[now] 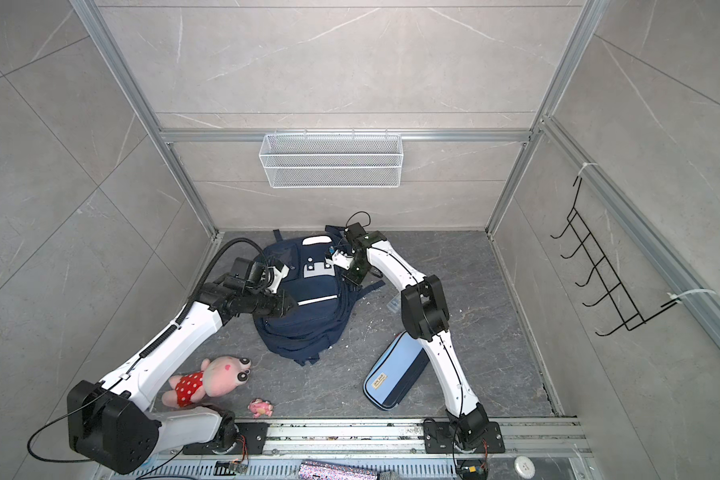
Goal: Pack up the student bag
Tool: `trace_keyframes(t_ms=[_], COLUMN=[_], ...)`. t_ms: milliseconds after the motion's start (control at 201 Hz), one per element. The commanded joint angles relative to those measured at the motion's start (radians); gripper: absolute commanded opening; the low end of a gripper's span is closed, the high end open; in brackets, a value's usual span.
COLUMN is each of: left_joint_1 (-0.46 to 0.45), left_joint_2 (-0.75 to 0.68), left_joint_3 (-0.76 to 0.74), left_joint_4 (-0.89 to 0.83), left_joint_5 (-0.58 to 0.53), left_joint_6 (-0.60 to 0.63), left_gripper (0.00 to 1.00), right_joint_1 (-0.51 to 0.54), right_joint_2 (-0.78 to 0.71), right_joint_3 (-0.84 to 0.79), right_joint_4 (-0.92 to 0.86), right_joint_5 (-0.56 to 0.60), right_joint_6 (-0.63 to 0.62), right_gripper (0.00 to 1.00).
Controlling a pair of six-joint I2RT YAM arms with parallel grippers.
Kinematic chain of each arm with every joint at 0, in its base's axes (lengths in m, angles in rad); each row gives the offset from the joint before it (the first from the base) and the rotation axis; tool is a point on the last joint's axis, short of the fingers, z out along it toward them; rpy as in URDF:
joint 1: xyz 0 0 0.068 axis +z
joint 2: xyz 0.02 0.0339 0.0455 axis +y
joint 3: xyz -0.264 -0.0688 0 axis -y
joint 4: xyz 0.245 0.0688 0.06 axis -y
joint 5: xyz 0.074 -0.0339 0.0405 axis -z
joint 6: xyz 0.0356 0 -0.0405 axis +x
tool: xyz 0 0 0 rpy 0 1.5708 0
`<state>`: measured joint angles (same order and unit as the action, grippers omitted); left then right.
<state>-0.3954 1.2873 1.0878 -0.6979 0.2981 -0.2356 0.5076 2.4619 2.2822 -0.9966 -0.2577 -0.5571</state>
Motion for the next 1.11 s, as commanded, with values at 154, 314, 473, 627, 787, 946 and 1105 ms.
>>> trace_keyframes(t_ms=[154, 314, 473, 627, 787, 946, 1105], left_joint_1=[-0.078, -0.124, -0.155, -0.189, -0.211, -0.211, -0.205], left_joint_2=[0.13, 0.206, 0.267, 0.317, 0.363, 0.422, 0.429], left_joint_3=[0.039, 0.064, 0.07, 0.064, 0.042, 0.065, 0.087], left_joint_4=[-0.034, -0.012, 0.033, 0.086, 0.155, 0.195, 0.215], left_joint_5=[-0.124, -0.193, -0.285, -0.383, -0.442, -0.456, -0.435], left_joint_6=[0.292, 0.38, 0.437, 0.477, 0.496, 0.471, 0.428], left_gripper=[0.51, 0.63, 0.63, 0.58, 0.44, 0.28, 0.0], right_joint_1=[-0.004, -0.004, -0.004, -0.004, -0.005, -0.004, -0.004], right_joint_2=[-0.146, -0.111, -0.093, -0.077, -0.062, -0.049, -0.056], right_joint_3=[-0.123, -0.082, -0.067, -0.047, -0.013, 0.011, 0.005], right_joint_4=[0.144, 0.098, 0.071, 0.049, 0.039, 0.037, 0.033], right_joint_5=[0.019, 0.029, 0.019, 0.021, 0.015, 0.003, 0.008], right_joint_6=[0.126, 0.122, 0.13, 0.135, 0.139, 0.148, 0.15], right_gripper=[0.0, 0.0, 0.0, 0.0, 0.0, 0.0, 0.0])
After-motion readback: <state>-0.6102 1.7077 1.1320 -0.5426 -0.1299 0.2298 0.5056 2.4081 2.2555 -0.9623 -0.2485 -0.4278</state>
